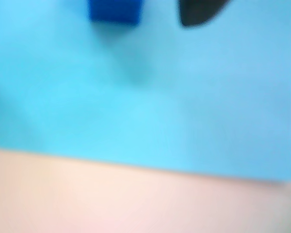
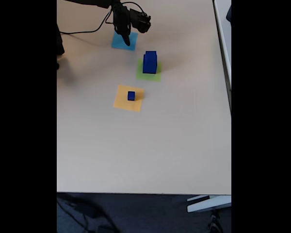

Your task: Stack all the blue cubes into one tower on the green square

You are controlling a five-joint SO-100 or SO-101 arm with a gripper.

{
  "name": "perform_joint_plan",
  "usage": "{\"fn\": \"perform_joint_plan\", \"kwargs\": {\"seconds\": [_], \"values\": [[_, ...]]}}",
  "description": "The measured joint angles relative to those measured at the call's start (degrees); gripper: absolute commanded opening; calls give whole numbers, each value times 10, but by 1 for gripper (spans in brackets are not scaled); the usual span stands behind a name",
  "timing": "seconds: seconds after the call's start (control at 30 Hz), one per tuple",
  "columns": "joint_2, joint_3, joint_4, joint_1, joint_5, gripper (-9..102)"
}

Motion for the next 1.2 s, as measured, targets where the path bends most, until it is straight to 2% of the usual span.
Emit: {"fn": "perform_joint_plan", "kwargs": {"seconds": [0.2,0.3,0.4,0.7,0.8,0.97,1.03,1.2], "values": [[20,-33,-11,0,-42,24],[33,-67,-25,6,-69,31],[48,-103,-25,18,-112,32],[104,-212,-20,89,-362,32],[123,-229,18,106,-392,31],[154,-229,98,154,-388,33],[159,-230,138,175,-368,39],[159,-238,189,224,-361,42]]}}
